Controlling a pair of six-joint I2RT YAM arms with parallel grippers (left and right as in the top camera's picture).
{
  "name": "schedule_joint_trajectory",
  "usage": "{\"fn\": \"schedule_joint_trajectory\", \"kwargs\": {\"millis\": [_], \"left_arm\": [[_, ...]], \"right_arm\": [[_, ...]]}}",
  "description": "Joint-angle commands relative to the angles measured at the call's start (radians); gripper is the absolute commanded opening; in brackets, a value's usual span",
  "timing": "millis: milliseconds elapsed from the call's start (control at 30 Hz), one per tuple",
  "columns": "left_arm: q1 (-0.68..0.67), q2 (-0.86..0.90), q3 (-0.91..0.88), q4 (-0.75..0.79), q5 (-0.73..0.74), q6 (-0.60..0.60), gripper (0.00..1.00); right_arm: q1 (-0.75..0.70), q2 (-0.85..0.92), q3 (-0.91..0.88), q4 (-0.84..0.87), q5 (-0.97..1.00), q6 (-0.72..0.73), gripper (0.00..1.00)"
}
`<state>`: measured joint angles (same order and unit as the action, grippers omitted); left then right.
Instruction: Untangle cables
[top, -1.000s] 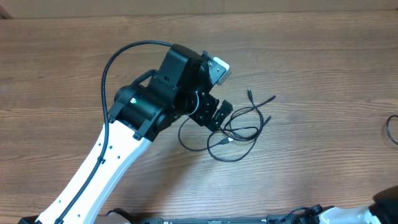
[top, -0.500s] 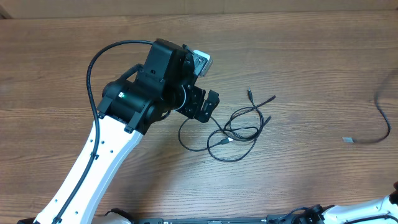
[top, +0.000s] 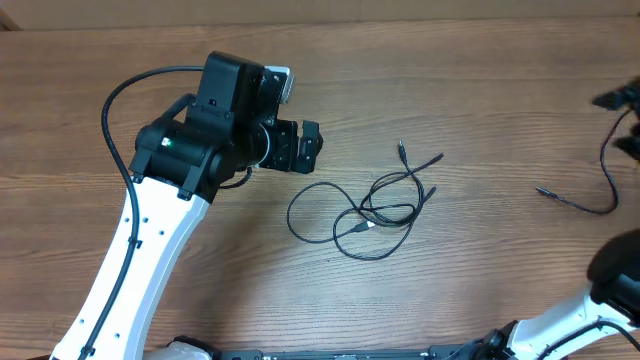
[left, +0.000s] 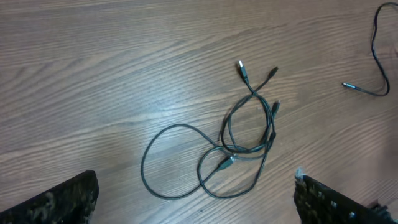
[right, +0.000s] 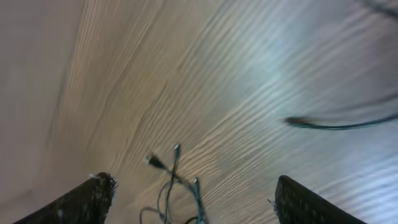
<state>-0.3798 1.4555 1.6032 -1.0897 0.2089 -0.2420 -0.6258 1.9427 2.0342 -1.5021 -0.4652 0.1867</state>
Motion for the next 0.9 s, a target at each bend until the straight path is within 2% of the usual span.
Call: {"fn": "schedule_joint_trajectory", "kwargs": {"millis": [0, 100, 167, 333, 467, 533, 700, 867], "left_arm": [[0.000, -0.004, 0.002, -0.014, 0.002, -0.043, 1.00], [0.000, -0.004, 0.002, -0.034, -0.028, -0.044, 1.00], [0.001, -0.004, 0.002, -0.046, -0.099, -0.077, 1.00], [0.011, -0.004, 0.002, -0.066, -0.202, -0.074, 1.00], [0.071, -0.004, 0.002, -0.079, -0.201, -0.072, 1.00], [0.130, -0.004, 0.002, -0.092, -0.197, -0.072, 1.00], [0.231, -0.004, 0.002, -0.114, -0.182, -0.072, 1.00], [0.235, -0.004, 0.002, -0.115, -0.183, -0.072, 1.00]], "right_arm": [[0.134, -0.002, -0.005, 0.012, -0.007, 0.018, 0.80], [0.272, -0.002, -0.005, 0.021, 0.019, 0.013, 0.80], [0.374, -0.002, -0.005, 0.021, 0.081, 0.002, 0.80], [0.587, -0.002, -0.005, -0.011, 0.158, -0.021, 0.80], [0.683, -0.002, -0.005, -0.035, 0.182, -0.021, 0.80], [0.734, -0.002, -0.005, -0.061, 0.188, -0.071, 0.79], [0.846, -0.002, -0.035, -0.124, 0.188, -0.336, 0.80], [0.910, -0.003, -0.166, -0.076, 0.188, -0.340, 0.83]]}}
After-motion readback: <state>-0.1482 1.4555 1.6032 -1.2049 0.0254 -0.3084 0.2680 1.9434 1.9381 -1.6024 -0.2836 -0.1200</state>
